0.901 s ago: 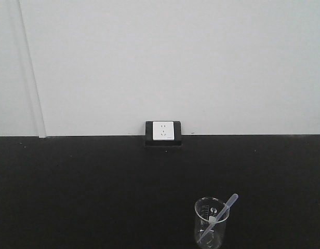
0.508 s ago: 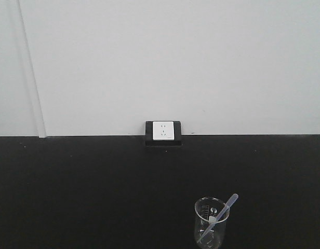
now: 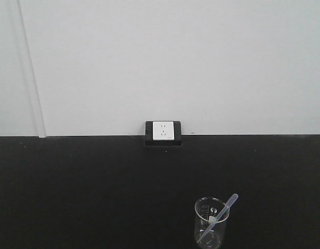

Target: Grab transparent chemical and place on left bench

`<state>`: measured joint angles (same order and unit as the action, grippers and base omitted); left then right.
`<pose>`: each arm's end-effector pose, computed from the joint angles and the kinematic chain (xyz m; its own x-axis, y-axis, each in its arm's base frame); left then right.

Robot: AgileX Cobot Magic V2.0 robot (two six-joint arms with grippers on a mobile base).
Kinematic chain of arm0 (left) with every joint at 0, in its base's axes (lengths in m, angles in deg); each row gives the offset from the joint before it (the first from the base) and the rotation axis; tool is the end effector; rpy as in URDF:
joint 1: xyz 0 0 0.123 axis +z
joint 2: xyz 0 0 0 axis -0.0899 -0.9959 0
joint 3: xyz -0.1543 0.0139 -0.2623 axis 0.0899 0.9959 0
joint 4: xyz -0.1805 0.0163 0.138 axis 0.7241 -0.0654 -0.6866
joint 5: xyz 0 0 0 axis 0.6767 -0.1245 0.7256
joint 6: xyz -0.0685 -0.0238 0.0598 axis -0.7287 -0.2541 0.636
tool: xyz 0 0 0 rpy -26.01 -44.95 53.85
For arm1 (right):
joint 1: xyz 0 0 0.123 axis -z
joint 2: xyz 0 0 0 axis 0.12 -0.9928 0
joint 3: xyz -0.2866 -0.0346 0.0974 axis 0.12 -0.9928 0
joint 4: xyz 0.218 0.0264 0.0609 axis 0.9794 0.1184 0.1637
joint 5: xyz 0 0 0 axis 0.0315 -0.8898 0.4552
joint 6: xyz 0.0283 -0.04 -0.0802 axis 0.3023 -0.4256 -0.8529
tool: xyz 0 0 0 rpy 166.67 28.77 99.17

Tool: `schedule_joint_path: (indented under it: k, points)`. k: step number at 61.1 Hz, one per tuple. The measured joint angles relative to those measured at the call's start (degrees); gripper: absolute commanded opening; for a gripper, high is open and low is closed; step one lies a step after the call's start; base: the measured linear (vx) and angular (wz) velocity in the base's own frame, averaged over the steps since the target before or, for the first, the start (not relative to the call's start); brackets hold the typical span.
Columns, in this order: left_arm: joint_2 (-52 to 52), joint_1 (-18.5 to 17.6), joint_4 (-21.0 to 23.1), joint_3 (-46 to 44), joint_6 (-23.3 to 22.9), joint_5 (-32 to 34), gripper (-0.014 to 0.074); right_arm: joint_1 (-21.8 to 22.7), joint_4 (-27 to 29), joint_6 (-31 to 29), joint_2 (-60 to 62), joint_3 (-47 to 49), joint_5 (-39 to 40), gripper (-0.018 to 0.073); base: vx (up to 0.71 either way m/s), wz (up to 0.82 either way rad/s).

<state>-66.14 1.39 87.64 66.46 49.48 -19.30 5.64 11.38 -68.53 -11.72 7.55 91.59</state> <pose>0.0155 -0.0011 0.2040 0.0604 0.0280 -0.9978 0.0640 0.9974 0.0319 0.0521 0.0047 0.3422 0.2196 -0.0131 -0.9755 -0.0541 0.9982 -0.0255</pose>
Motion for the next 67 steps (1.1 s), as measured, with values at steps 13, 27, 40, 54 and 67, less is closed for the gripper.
schedule_joint_path:
  k: [13, 27, 40, 54, 67]
  points:
    - [0.0, 0.0, 0.0, 0.0, 0.0, 0.0, -0.0004, 0.0, 0.8, 1.3, -13.5, 4.9, 1.8, -0.0004, 0.0, 0.0]
    - [0.0, 0.0, 0.0, 0.0, 0.0, 0.0, -0.0004, 0.0, 1.4, 4.5, -19.8, 5.0, 6.4, 0.006, 0.0, 0.0]
    - [0.0, 0.0, 0.0, 0.0, 0.0, 0.0, -0.0004, 0.0, 1.3, 6.3, -21.8, 5.0, 7.6, 0.0311, 0.0, 0.0]
    - [0.0, 0.0, 0.0, 0.0, 0.0, 0.0, -0.0004, 0.0, 1.3, 11.9, -23.6, 5.0, 7.6, 0.0614, 0.0, 0.0]
    - [0.0, 0.0, 0.0, 0.0, 0.0, 0.0, -0.0004, 0.0, -0.7, 30.3, -29.5, 5.1, 9.2, 0.0585, 0.0, 0.0]
